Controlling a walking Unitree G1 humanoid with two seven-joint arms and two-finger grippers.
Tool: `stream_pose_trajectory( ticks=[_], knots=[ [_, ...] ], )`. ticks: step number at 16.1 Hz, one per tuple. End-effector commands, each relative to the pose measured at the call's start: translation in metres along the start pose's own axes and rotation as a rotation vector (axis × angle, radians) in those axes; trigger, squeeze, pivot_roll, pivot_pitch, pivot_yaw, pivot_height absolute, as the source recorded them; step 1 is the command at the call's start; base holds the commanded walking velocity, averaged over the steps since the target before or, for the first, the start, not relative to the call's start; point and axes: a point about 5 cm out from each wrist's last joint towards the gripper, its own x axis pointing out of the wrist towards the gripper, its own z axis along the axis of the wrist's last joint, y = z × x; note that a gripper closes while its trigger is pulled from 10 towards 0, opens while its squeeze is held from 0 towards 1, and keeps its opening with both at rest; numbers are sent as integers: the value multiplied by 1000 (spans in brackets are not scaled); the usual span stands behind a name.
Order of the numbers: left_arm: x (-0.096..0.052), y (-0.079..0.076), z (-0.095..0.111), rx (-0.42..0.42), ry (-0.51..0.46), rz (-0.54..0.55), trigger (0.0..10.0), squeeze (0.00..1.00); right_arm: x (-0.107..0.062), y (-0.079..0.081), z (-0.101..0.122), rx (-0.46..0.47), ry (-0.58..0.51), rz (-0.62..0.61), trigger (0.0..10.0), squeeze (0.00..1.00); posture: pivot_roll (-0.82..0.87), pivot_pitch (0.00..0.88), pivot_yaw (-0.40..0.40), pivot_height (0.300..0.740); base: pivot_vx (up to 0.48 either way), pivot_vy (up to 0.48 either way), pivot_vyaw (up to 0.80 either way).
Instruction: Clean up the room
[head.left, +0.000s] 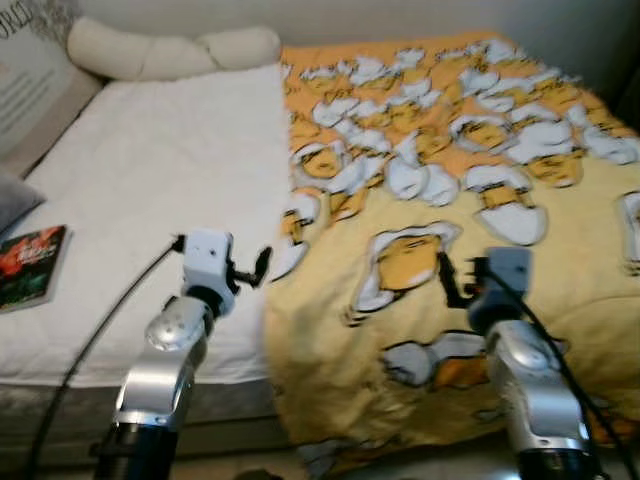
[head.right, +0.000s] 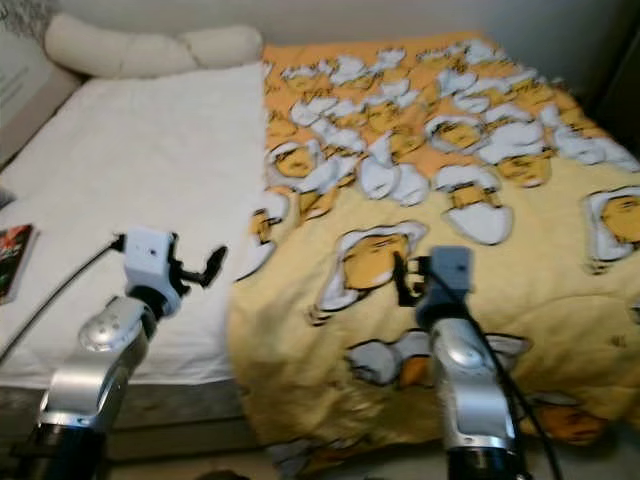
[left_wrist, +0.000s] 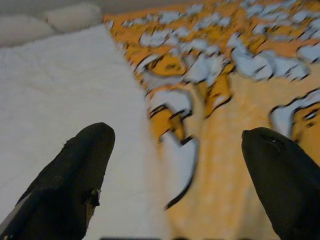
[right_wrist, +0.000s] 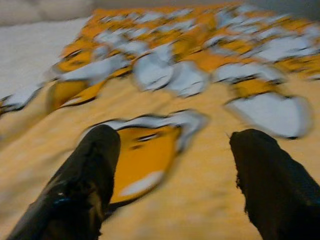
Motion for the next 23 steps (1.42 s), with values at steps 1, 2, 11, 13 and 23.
stream_pose_trajectory(
  ticks=[1,2,11,13,23],
  knots=[
    [-2,9,2,11,-4,30,10000,0,1,6,2,6,-9,16,10000,1000,-60,0,71,740,0,-368,0],
    [-3,9,1,10,-3,31,10000,0,1,7,2,9,-6,22,10000,1000,-60,0,67,740,0,-375,0],
    [-3,8,2,16,-3,29,10000,0,4,10,-1,2,16,46,10000,1000,-44,0,45,740,0,-368,0],
    [-6,9,1,26,0,31,10000,0,5,12,-2,3,21,54,10000,1000,-36,0,36,740,0,-364,0],
    [-10,9,0,40,2,29,10000,0,10,20,-5,-5,48,88,10000,1000,-12,0,15,740,0,-353,0]
  ],
)
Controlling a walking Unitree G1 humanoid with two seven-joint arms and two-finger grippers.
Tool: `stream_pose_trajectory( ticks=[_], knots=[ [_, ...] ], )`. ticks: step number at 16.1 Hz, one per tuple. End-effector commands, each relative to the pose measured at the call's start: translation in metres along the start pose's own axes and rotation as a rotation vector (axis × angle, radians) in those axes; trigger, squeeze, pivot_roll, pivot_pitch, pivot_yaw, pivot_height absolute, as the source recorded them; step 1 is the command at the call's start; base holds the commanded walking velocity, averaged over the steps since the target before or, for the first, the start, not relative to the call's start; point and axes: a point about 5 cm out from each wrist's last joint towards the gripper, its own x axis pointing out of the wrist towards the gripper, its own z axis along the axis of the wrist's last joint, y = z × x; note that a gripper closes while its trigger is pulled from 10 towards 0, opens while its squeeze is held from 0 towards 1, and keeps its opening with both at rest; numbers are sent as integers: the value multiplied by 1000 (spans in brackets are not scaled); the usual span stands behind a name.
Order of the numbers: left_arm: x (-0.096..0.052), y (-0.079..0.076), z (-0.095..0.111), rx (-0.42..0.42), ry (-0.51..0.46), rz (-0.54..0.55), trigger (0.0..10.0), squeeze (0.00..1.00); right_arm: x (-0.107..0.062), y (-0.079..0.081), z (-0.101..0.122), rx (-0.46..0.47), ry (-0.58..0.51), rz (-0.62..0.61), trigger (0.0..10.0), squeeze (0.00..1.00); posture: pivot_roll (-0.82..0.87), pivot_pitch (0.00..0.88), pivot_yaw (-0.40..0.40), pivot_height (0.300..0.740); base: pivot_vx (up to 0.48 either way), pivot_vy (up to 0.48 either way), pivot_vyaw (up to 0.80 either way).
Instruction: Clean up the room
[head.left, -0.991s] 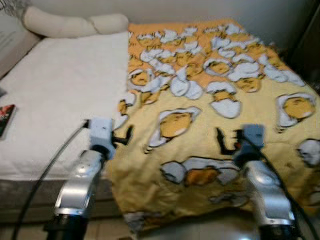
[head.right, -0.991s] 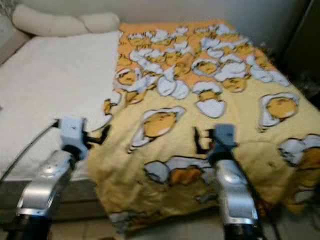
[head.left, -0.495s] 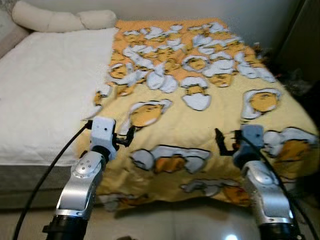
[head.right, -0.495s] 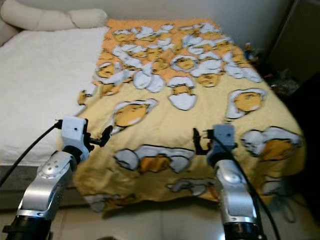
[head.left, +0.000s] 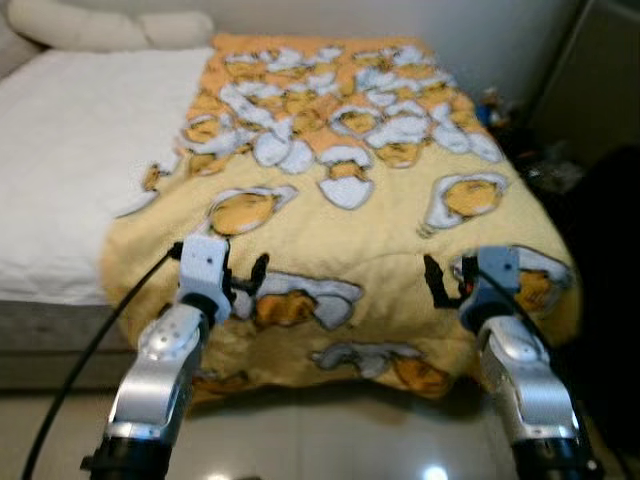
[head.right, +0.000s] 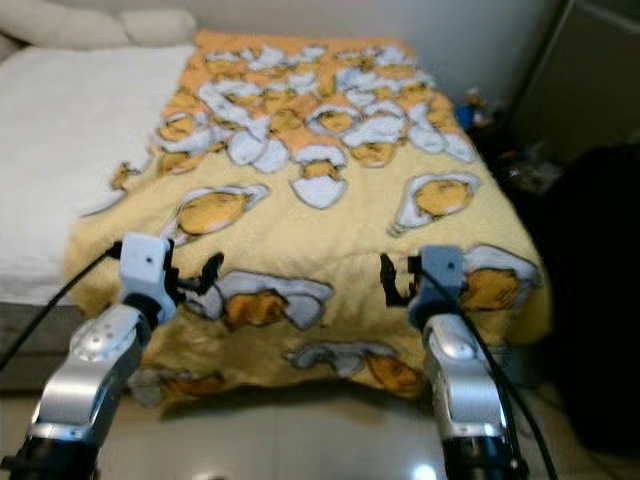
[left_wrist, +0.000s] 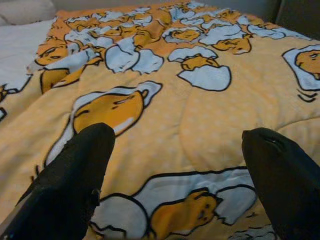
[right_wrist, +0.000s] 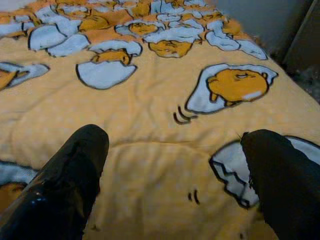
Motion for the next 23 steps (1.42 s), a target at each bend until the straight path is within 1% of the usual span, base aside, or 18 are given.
stream_pose_trajectory(
  ticks=[1,2,4,6,8,9,11,15,18,20,23],
  knots=[
    [0,5,3,12,-5,14,10000,0,2,7,3,-4,-3,23,10000,1000,-12,0,15,740,0,-341,0],
    [0,5,3,13,-6,14,10000,0,2,7,2,-4,3,21,10000,1000,-12,0,15,740,0,-334,0],
    [0,4,4,-22,-18,18,10000,0,2,5,-2,6,32,9,10000,1000,-14,0,16,740,0,-281,0],
    [1,3,7,-19,-19,11,10000,0,2,3,-6,21,59,-10,10000,1000,-13,0,15,740,0,0,-794],
    [1,2,4,-33,3,15,10000,0,2,3,-6,20,59,-14,10000,1000,-15,0,15,740,0,0,-788],
    [1,2,4,-27,6,15,10000,0,1,3,-6,20,61,-14,10000,1000,-15,0,15,740,0,0,-788],
    [0,3,4,-7,0,14,10000,0,1,3,-6,22,68,-17,10000,1000,-16,0,17,740,0,0,-788],
    [-1,5,5,-11,-4,22,10000,0,-1,2,-7,25,74,-30,10000,1000,-13,0,16,740,0,0,-788],
    [-2,4,7,-12,-16,1,10000,0,-1,2,-8,23,77,-33,10000,1000,-12,0,20,740,0,0,-781],
    [-2,4,8,-13,-19,-2,10000,0,-1,2,-7,9,71,-40,10000,1000,-8,0,15,740,0,0,-213],
    [-3,4,8,-20,-20,-4,10000,0,-1,3,-7,13,74,-35,10000,1000,-1,0,8,740,246,0,0]
  ],
)
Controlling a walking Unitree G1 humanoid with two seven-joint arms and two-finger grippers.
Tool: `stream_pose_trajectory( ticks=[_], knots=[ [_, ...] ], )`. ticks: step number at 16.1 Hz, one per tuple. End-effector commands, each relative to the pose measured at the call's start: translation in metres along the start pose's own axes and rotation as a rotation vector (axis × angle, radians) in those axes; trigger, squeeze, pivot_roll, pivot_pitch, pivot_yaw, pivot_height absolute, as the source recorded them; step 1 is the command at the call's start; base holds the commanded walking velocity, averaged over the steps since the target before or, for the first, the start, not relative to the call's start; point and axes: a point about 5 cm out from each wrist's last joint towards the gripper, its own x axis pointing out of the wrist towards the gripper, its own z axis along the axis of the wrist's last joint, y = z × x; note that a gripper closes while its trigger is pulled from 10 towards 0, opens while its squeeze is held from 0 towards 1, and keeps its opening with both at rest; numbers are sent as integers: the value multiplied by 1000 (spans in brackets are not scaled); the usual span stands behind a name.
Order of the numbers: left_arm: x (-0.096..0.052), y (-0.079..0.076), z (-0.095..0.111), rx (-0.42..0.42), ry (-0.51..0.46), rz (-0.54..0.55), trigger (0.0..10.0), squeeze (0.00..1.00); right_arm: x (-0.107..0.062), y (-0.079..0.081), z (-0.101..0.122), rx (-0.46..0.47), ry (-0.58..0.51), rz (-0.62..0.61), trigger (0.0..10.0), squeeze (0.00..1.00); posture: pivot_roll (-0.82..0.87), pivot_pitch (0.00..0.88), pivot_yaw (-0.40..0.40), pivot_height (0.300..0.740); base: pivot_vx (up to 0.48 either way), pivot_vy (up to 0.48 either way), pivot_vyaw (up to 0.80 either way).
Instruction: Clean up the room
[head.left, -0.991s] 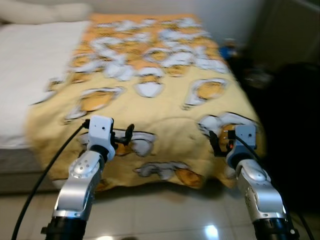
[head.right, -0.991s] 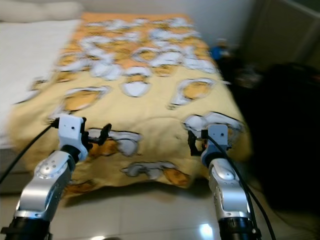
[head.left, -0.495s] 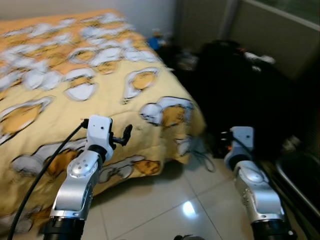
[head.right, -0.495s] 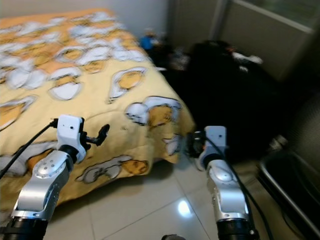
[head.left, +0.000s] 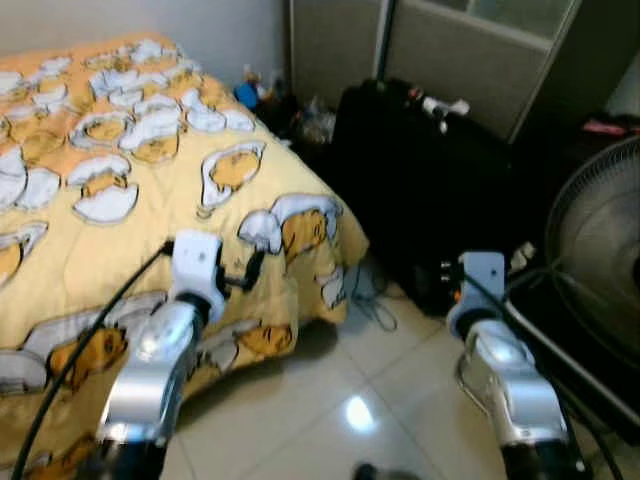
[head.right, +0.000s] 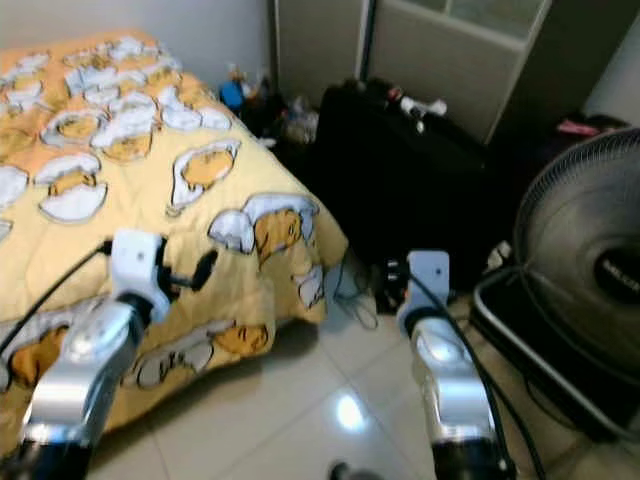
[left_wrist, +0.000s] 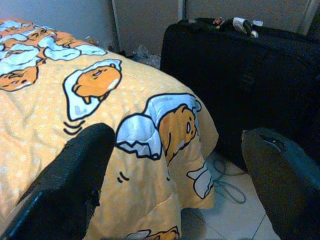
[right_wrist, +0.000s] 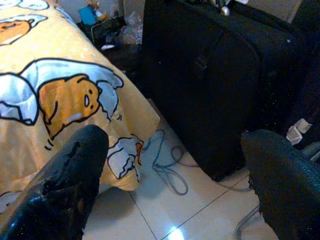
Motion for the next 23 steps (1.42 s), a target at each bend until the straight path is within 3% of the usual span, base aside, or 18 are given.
stream_pose_trajectory(
  ticks=[1,5,9,10,15,23],
  knots=[
    [0,-1,4,-3,-12,-10,10000,0,2,-2,5,-10,-9,-6,10000,1000,-1,0,8,740,251,0,0],
    [1,-2,6,1,-17,-23,10000,0,2,-1,5,-16,-3,-4,10000,1000,1,0,-4,740,254,0,-706],
    [6,-4,8,23,-22,-38,10000,0,4,-3,8,-22,-7,16,10000,1000,5,0,-37,740,254,0,0],
    [7,-5,8,31,-23,-47,10000,0,3,-3,8,-23,-2,32,10000,0,6,0,-49,740,255,0,0],
    [7,-7,8,41,-22,-64,10000,0,2,-5,7,-16,9,33,10000,0,5,0,-54,740,255,0,0],
    [8,-7,7,39,-24,-70,10000,0,1,-5,7,-14,14,39,10000,0,4,0,-56,740,251,0,-800]
  ],
)
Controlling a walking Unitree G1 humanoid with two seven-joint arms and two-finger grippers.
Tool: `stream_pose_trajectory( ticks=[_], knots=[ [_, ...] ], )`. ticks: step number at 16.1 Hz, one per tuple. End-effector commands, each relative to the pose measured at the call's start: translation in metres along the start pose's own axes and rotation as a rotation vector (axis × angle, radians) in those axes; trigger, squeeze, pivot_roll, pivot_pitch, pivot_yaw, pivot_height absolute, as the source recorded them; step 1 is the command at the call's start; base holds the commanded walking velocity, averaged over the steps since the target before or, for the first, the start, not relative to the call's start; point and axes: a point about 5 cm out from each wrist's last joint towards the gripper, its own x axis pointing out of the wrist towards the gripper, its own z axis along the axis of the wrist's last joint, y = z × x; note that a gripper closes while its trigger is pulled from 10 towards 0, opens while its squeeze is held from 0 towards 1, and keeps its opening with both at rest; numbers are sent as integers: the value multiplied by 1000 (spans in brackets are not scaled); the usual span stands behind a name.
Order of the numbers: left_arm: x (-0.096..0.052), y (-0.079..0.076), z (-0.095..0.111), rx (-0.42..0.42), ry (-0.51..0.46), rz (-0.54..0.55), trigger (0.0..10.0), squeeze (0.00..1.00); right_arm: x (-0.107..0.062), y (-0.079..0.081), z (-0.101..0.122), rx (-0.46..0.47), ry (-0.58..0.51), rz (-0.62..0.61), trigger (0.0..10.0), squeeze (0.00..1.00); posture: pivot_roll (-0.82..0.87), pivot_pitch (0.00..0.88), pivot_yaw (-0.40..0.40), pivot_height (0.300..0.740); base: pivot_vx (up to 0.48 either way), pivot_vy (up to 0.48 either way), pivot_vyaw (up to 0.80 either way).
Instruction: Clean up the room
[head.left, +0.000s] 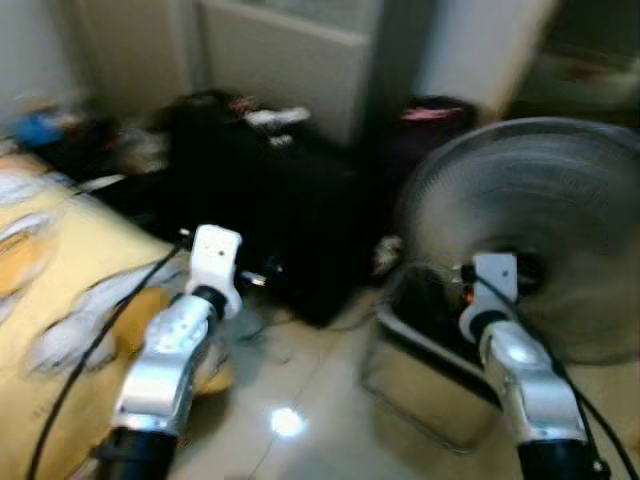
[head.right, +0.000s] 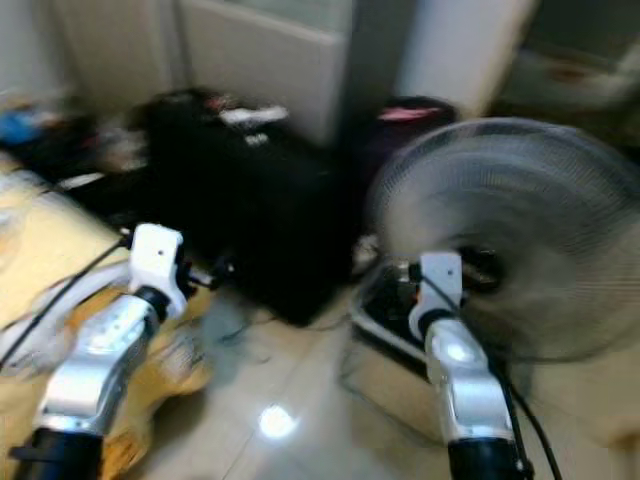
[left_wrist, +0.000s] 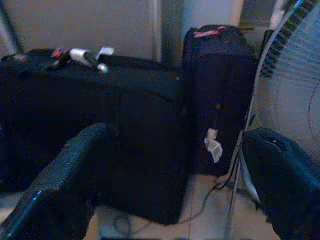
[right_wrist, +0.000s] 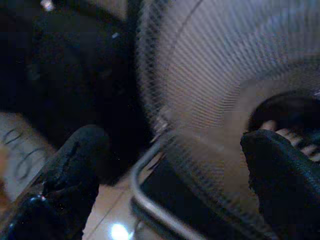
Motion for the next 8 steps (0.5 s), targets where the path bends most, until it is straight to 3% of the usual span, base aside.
stream_pose_trajectory(
  ticks=[1,4,6,8],
  knots=[
    [-1,4,1,8,-3,12,10000,0,1,6,1,11,0,17,10000,0,5,0,-57,740,251,0,-800],
    [0,5,2,10,-4,11,10000,0,1,5,1,11,2,14,10000,0,5,0,-58,740,250,0,-796],
    [-2,5,-2,15,9,1,10000,0,2,3,0,9,4,-4,10000,0,-13,0,-31,740,246,0,0],
    [-1,8,0,56,14,-2,10000,0,4,7,0,14,4,-3,10000,0,0,0,-27,740,0,0,0]
  ],
)
